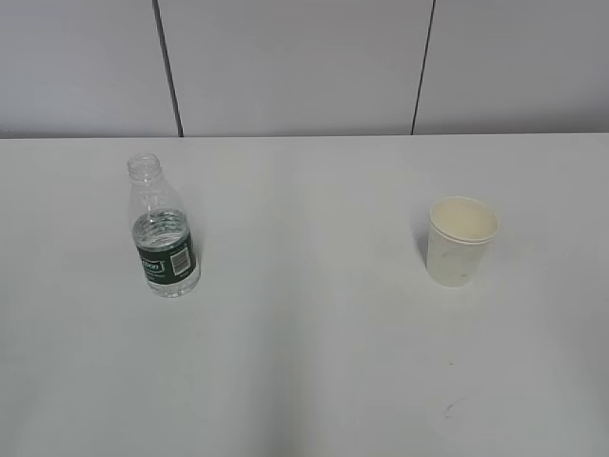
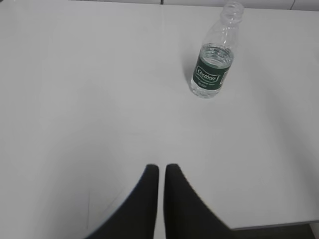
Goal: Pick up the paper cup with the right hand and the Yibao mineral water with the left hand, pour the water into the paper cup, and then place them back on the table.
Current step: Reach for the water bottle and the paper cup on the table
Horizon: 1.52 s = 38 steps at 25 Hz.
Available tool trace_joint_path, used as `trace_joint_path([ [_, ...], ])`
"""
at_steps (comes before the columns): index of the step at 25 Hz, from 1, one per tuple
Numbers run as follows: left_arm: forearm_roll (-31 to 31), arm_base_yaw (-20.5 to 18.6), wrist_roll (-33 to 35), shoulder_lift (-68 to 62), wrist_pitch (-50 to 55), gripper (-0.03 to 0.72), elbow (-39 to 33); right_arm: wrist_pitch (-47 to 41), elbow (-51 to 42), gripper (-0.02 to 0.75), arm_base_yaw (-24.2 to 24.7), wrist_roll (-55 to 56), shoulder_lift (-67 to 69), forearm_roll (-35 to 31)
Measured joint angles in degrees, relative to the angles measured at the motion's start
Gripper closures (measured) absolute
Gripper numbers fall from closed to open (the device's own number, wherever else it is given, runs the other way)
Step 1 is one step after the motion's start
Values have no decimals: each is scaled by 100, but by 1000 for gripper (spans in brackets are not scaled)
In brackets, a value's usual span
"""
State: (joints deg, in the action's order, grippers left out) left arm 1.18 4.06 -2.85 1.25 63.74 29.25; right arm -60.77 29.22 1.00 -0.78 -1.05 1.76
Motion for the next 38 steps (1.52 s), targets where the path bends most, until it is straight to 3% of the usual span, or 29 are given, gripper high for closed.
trace_joint_path([
  [4, 6, 0, 0, 0, -278, 688, 108, 501, 4, 205, 0, 0, 173, 0],
  [12, -11, 0, 7, -456, -2223, 688, 157, 1855, 4, 205, 0, 0, 1241, 0],
  [13, -13, 0, 108, -821, -2684, 688, 157, 2305, 4, 205, 0, 0, 1522, 0],
  [26, -18, 167, 560, -3449, -5320, 688, 3, 4144, -163, 205, 0, 0, 3092, 13],
  [31, 1, 167, 578, -3929, -5842, 688, -30, 4276, -208, 205, 0, 0, 3379, 17],
  [38, 12, 167, 581, -4581, -5816, 669, -30, 4639, -216, 205, 0, 0, 3685, 30],
])
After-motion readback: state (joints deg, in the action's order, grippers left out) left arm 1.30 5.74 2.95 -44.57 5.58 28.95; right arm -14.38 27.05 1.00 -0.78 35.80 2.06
